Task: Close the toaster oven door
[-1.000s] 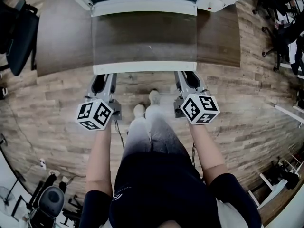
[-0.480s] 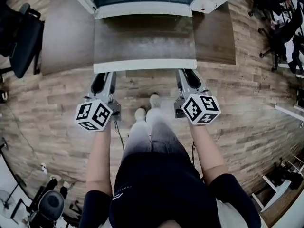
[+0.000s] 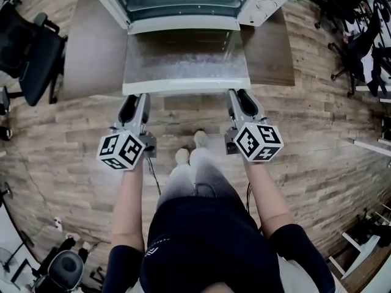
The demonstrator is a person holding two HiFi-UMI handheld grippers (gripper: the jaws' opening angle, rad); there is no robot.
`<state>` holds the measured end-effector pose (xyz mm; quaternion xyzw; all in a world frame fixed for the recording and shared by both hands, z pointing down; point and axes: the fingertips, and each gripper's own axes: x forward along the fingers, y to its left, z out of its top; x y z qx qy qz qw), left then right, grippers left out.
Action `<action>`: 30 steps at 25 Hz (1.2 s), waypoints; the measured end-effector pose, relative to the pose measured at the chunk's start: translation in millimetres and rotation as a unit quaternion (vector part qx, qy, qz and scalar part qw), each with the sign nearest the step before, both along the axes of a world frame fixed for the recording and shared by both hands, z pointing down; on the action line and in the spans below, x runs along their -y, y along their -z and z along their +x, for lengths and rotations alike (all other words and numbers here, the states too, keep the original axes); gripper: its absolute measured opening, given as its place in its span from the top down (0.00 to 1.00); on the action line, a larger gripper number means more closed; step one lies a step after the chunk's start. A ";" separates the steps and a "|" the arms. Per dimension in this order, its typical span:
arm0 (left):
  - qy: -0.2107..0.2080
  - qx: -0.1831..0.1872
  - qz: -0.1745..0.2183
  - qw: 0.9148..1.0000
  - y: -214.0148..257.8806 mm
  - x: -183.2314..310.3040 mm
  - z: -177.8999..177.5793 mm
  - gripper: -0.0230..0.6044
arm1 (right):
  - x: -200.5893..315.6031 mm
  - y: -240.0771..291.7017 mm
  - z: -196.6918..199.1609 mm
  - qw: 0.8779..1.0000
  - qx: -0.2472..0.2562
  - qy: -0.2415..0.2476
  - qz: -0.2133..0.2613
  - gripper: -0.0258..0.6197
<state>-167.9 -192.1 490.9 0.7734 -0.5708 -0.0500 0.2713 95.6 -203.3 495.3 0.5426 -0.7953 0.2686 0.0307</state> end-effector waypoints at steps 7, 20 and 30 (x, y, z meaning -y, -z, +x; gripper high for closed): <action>0.007 -0.005 0.018 1.000 19.5 4.2 -1.3 0.68 | 7.9 25.8 1.3 1.000 0.000 0.005 0.026 0.80; 0.025 -0.011 0.063 0.998 62.2 16.8 -4.2 0.68 | 23.4 72.6 -0.3 0.997 0.006 0.027 0.071 0.80; 0.048 -0.021 0.086 0.995 89.2 30.6 -4.4 0.69 | 41.3 106.9 -1.0 0.993 0.031 0.052 0.101 0.80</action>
